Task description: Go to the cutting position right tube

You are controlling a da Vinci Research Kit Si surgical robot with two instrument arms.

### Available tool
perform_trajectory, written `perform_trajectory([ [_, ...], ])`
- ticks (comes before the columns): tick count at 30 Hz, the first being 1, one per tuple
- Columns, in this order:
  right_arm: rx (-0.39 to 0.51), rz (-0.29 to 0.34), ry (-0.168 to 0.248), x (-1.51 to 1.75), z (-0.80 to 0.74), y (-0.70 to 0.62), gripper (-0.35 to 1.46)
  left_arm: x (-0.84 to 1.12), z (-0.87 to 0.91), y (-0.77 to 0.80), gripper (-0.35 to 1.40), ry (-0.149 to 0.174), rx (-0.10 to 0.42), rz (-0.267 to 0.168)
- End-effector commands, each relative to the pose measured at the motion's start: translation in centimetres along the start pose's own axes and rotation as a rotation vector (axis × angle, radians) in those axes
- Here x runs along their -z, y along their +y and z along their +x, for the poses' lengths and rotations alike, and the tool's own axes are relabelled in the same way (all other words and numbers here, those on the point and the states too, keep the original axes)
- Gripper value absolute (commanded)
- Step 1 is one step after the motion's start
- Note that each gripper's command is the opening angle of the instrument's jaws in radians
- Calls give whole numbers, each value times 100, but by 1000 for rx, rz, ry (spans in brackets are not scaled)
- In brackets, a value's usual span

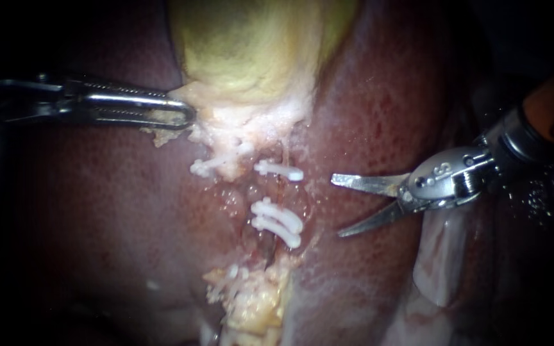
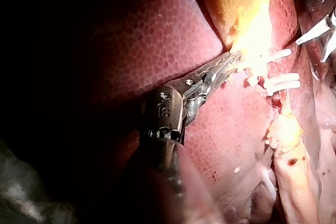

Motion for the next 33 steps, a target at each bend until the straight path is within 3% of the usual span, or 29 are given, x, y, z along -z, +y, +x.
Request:
perform_trajectory([
  [1,0,0,0,0,0,0,129,4,2,3,-35,-1,1,-3],
  [10,-4,52,20,-7,3,0,129,44,21,19,-35,-5,12,-7],
  [18,-163,121,53,-42,-5,-2,129,43,21,18,-35,-5,12,-7],
  [29,-277,194,70,-111,-24,3,129,43,21,18,-35,-5,12,-7],
  [33,-305,222,100,-122,-25,9,129,43,21,18,-35,-5,12,-7],
])
